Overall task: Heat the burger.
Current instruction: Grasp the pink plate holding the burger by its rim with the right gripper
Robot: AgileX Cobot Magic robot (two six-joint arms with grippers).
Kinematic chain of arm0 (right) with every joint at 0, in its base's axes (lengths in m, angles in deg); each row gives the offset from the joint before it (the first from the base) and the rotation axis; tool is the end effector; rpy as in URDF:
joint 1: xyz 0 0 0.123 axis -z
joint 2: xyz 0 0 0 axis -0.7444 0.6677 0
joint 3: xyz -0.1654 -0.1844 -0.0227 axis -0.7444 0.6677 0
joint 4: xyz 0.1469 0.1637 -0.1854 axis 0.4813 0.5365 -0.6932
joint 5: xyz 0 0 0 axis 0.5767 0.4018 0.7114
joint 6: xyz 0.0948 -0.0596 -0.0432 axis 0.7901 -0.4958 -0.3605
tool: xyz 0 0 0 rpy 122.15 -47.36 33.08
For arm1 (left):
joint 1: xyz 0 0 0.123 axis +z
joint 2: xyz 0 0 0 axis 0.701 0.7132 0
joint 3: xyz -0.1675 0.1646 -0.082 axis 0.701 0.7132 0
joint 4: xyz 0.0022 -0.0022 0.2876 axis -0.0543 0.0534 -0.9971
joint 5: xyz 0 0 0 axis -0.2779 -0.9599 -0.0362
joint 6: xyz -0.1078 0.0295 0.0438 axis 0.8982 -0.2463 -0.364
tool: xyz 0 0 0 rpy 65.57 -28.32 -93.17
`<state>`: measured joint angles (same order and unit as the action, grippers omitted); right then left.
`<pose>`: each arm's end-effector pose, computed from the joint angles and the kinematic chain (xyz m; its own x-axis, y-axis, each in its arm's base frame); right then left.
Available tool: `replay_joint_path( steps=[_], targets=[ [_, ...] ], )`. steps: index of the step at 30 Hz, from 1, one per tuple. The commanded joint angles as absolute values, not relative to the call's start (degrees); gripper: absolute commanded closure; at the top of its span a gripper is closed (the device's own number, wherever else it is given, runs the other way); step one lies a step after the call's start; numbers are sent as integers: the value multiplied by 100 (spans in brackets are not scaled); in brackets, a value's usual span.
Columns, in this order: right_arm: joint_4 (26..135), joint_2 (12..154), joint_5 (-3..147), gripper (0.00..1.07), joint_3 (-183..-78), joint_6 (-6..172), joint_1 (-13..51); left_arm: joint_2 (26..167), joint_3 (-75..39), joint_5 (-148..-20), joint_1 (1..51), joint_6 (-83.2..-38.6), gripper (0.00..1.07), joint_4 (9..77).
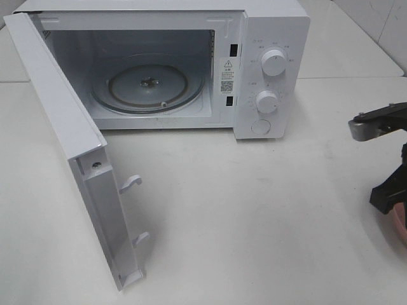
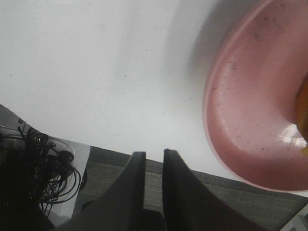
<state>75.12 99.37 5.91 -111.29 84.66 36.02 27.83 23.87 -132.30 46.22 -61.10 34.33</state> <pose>0.2581 0.0446 0.1160 -0.9493 -0.3019 0.0880 -0.3088 0.9479 -0.0786 0.0896 -0.0081 0.2839 -0.4335 0.0040 -0.9011 0.0575 0.9981 -0.0233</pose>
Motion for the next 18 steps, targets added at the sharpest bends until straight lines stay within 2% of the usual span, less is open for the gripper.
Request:
replay_joint_path(
  steps=[1, 8, 11, 13, 14, 15, 16, 17, 18],
  targets=[
    [7386, 9599, 659, 90, -11141, 8191, 3991, 2663, 2399, -13195, 4645, -6082, 3, 3456],
    [7208, 9358, 665, 88, -11141, 8031, 4226, 2663, 2399, -13195, 4645, -6082, 3, 3456],
    [7203, 9358, 722, 84, -11141, 7957, 4301, 2663, 2399, -13195, 4645, -6082, 3, 3456],
    [7180, 9358, 854, 71, -11141, 7957, 4347, 2663, 2399, -13195, 4645, -6082, 3, 3456],
    [7180, 9358, 854, 71, -11141, 7957, 4347, 2663, 2399, -13195, 4645, -6082, 3, 3456],
    [7180, 9358, 940, 58, -11141, 7957, 4347, 2663, 2399, -13195, 4645, -6082, 3, 3456],
    [7180, 9358, 940, 58, -11141, 7957, 4347, 2663, 2399, -13195, 4645, -6082, 3, 3456],
    [7180, 9358, 1003, 49, -11141, 7957, 4347, 2663, 2399, -13195, 4645, -6082, 3, 3456],
    [7180, 9358, 1112, 30, -11141, 7957, 4347, 2663, 2399, -13195, 4645, -6082, 3, 3456]
  ],
)
